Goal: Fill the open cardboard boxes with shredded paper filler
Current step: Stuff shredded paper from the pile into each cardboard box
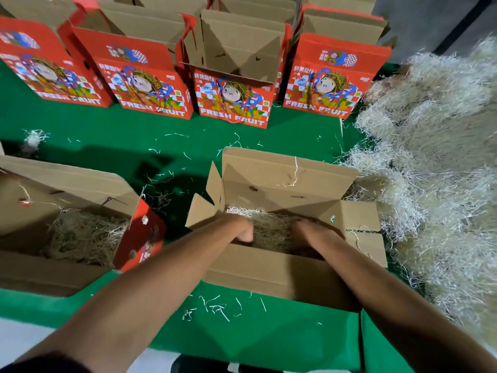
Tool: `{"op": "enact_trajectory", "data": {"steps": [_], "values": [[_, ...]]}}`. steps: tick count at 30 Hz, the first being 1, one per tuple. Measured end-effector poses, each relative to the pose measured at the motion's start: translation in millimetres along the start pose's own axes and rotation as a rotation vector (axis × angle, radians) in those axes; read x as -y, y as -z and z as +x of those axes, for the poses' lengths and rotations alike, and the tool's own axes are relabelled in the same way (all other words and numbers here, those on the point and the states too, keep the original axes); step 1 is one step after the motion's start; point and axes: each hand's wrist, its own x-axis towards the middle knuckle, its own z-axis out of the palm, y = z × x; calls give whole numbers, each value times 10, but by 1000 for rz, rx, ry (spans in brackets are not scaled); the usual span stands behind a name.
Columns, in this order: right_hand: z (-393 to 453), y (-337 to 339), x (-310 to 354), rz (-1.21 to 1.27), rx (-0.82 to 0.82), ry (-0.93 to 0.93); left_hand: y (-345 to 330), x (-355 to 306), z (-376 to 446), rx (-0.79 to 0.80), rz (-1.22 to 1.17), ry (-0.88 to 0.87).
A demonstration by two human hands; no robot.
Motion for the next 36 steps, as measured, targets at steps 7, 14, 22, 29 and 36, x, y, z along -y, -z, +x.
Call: {"op": "enact_trajectory", "data": {"steps": [7,14,22,29,36], "values": [[-187,304,224,-197,-522,31,256,-108,-206,-191,-164,-83],[14,-53,178,229,315,79,-94,-53,140,35,-37,3],[34,-91,212,262,320,1,-191,1,184,98,-12,-35],[-178,180,233,43,-372,-59,-54,-102,108,-265,-64,-28],[63,-74,97,256,37,-173,-94,-24,230,-158,-67,105]]}}
